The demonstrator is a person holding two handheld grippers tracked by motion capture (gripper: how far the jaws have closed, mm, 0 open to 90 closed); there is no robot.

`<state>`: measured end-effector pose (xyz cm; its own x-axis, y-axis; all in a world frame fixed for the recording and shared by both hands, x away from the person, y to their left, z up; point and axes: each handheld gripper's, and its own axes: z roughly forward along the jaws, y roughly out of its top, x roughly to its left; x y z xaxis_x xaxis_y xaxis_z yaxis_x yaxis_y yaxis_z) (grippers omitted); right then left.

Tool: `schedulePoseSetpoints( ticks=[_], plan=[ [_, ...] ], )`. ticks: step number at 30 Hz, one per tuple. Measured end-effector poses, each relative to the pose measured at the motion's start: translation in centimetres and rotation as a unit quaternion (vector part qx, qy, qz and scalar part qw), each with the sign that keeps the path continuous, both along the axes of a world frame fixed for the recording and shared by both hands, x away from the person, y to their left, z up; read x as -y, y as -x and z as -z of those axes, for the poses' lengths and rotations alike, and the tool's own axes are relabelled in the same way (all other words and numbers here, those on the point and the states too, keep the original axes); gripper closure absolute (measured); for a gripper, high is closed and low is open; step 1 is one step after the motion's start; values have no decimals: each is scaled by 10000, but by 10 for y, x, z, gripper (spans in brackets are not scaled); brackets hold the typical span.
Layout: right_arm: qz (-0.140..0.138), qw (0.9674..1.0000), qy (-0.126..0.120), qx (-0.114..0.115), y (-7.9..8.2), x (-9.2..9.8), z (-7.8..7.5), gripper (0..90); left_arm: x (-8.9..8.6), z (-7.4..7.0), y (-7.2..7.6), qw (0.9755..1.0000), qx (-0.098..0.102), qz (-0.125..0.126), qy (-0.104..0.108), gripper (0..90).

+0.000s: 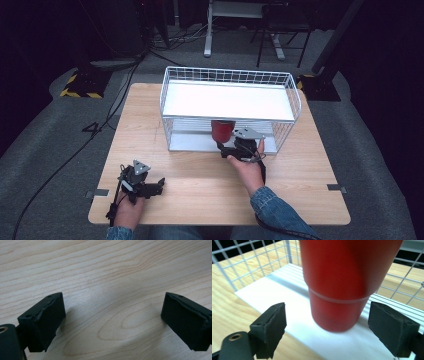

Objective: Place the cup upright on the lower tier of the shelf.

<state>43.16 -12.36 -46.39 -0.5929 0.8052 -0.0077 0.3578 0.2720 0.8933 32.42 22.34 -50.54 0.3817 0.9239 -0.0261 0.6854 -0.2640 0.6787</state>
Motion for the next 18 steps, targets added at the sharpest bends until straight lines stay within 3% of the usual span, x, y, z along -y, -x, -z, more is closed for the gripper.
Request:
schedulePoseSetpoints(
  ticks=[11, 18],
  plan=[
    [-252, 9995, -176, 28, 30, 29, -24, 157, -1, 0, 1, 10000, 8, -17, 66, 66],
    [-291, 9995, -145, -25, 45, 51, -33, 157, -1, 0, 1, 10000, 11, 2, 9, 65]
  ],
)
